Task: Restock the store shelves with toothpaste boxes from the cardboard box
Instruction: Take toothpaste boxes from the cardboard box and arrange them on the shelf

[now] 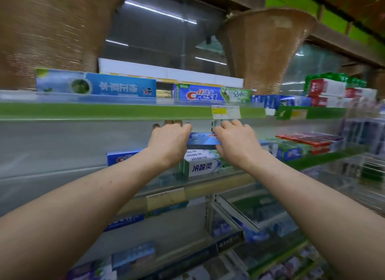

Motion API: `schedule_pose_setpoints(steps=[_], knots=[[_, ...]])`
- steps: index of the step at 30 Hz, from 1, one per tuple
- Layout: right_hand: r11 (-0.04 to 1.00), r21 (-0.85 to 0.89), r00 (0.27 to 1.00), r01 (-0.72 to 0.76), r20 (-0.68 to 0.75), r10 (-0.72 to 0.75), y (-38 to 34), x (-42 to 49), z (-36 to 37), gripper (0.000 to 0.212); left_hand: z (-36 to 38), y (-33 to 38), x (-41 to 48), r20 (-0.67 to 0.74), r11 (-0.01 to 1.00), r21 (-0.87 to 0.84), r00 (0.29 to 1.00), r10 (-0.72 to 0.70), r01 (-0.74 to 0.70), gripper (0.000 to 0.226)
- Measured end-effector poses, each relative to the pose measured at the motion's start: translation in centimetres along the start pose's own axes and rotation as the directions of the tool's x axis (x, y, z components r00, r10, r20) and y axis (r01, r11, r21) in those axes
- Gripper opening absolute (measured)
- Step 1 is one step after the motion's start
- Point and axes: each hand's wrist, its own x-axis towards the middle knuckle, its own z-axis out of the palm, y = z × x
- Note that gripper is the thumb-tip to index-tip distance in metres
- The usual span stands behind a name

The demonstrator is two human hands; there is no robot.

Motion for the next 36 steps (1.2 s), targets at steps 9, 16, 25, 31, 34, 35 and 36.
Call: schedule_pose_setpoints(steps=[9,16,25,31,34,35,36], knots=[[0.987,0.085,0.990,0.134,-0.051,-0.129,-0.3,3.7,3.8,0.039,2.1,-1.6,1.6,0.150,0.960,-0.122,0.961,-0.233,0.252,0.037],[0.955,0.196,0.972,0.222,-0.123,-0.200,-3.4,6.4,5.7,0.038,2.3,-8.3,0.5,0.484,0.529,-0.508,0.734,-0.477,0.679,0.049],[0.844,0.509,0.984,0.168,-0.038,-0.173,-7.0,9.7,7.4,0.053,3.0,-13.7,-1.2,0.659,-0.200,-0.736,0.615,-0.433,0.647,0.015],[0.440,0.890,0.922,-0.122,0.266,-0.281,-7.8,11.8,9.0,0.071,4.4,-16.5,-2.3,0.571,-0.208,-0.812,0.668,-0.478,0.545,0.024],[0.407,0.904,0.918,-0.134,0.267,-0.292,-8.5,12.4,9.7,0.061,4.7,-17.3,-2.2,0.543,-0.143,-0.820,0.674,-0.500,0.555,0.023],[0.420,0.900,0.919,-0.116,0.258,-0.298,-8.7,12.6,9.9,0.053,4.8,-17.4,-2.0,0.541,-0.110,-0.814,0.676,-0.501,0.570,0.025],[0.446,0.890,0.921,-0.096,0.249,-0.300,-8.9,12.8,10.0,0.047,4.8,-17.5,-1.9,0.546,-0.066,-0.799,0.676,-0.495,0.597,0.027]])
